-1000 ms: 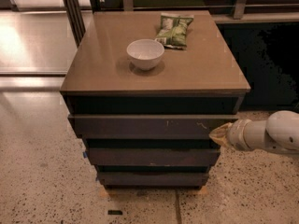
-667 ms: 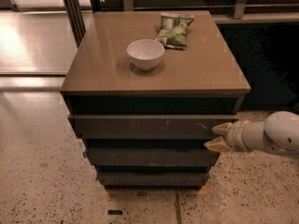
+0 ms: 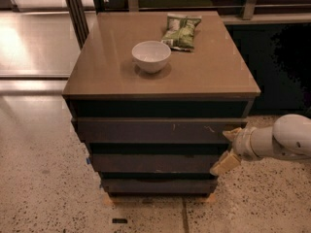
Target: Close top drawer
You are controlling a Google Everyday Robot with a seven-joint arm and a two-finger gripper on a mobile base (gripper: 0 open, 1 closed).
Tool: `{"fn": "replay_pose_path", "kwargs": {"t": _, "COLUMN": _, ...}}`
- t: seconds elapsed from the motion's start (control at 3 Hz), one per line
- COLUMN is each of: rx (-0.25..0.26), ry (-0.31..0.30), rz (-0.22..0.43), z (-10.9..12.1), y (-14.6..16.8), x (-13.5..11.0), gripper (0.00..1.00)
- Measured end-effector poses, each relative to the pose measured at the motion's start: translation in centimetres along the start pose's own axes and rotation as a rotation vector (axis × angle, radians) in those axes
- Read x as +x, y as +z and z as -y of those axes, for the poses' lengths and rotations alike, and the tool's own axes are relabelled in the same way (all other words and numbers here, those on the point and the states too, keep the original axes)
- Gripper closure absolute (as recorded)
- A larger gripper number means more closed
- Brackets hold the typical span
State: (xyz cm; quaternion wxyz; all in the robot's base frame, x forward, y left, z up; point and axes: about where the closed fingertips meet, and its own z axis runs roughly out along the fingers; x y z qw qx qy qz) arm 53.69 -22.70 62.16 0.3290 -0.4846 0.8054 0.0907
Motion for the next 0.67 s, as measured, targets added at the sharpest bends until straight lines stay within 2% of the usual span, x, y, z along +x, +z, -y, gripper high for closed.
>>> {"fn": "replay_pose_path", "kwargs": {"t": 0.33, "rx": -0.020, "ry": -0.023, "rz": 0.027, "z": -1.87, "y": -0.98, "x": 0.71, "gripper": 0.00}}
{"fn": "replay_pose_path", "kwargs": {"t": 0.67, "rx": -0.021, "ry": -0.023, "rz": 0.027, "z": -1.87, "y": -0.98, "x": 0.71, "gripper": 0.00}}
